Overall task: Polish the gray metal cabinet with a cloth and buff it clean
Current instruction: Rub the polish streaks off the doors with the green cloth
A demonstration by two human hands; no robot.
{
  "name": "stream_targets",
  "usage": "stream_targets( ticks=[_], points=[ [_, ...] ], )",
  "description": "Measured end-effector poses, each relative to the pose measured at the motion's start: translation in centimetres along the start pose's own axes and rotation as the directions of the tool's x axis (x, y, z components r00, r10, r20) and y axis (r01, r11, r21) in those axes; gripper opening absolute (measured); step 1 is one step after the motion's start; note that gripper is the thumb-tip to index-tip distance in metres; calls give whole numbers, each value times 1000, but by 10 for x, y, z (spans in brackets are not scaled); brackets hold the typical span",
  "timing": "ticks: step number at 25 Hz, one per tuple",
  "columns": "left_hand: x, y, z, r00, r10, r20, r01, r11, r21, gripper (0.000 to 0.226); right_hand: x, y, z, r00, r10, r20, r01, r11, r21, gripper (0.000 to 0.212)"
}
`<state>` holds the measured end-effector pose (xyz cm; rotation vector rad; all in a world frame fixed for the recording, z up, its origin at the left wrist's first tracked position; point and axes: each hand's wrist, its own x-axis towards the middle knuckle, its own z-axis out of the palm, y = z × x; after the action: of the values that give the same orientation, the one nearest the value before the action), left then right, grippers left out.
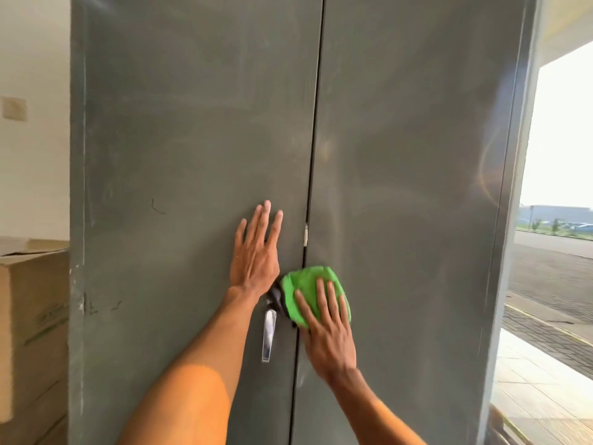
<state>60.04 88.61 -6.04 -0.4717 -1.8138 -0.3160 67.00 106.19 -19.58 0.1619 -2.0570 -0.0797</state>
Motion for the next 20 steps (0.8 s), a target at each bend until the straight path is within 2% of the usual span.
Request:
stream_targets(
  ticks=[2,6,20],
  points=[
    [-7,2,2,1000,-12,10,12,1000,-5,78,-18,-2,8,999,17,44,-16,999,-31,104],
    [-15,14,0,998,-68,16,69,997,-35,69,-15,-8,0,995,31,99,-27,999,-44,105],
    [-31,26,-4,982,-146,117,153,987,-47,76,-17,-10,-9,987,47,151,-46,999,-7,99]
  ],
)
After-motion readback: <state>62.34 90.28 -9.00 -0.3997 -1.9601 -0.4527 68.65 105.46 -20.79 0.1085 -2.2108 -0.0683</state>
